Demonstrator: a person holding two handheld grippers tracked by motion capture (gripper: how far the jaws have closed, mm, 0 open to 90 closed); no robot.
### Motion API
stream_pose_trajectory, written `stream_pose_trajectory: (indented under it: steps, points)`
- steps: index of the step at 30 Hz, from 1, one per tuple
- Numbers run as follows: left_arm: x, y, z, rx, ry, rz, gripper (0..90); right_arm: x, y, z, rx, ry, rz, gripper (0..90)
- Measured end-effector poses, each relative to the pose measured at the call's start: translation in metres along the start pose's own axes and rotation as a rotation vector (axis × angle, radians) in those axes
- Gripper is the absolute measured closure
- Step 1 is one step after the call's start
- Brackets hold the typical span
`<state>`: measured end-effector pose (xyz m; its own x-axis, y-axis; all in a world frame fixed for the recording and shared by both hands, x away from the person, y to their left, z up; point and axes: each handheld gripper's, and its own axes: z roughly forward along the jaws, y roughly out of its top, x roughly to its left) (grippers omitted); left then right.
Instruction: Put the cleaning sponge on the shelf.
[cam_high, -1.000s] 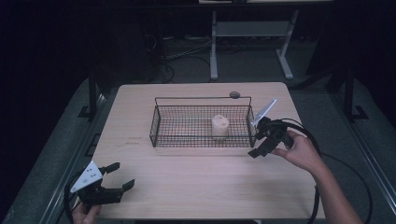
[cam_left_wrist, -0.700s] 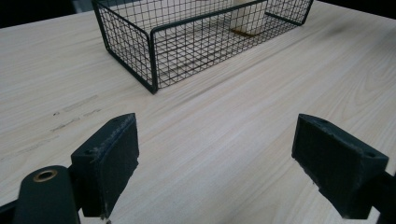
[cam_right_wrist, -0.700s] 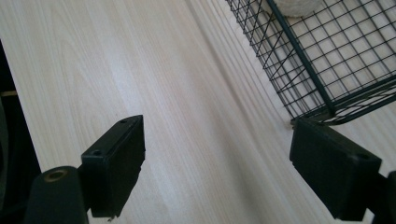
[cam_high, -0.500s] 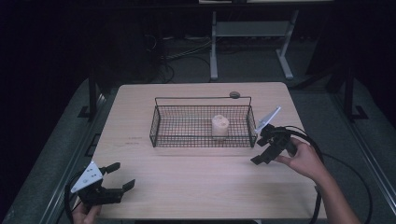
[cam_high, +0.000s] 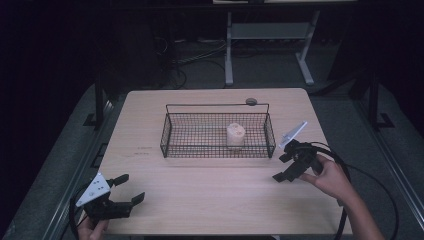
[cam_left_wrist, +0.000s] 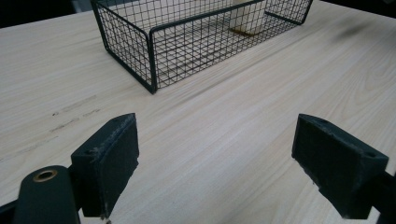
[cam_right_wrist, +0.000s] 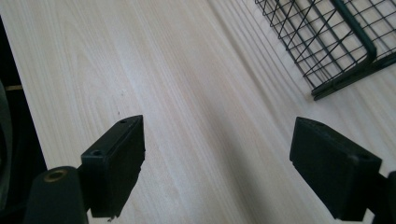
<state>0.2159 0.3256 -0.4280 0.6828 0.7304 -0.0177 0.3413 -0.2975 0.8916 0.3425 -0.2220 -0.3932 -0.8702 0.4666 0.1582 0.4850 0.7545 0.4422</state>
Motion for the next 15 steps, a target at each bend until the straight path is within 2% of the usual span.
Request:
stream_pose_trajectory:
  steps: [15]
  points:
    - [0.0,0.0,0.001,0.002,0.0,-0.001,14.1,0.004,-0.021,0.009,-0.001,0.01,0.026,17.5]
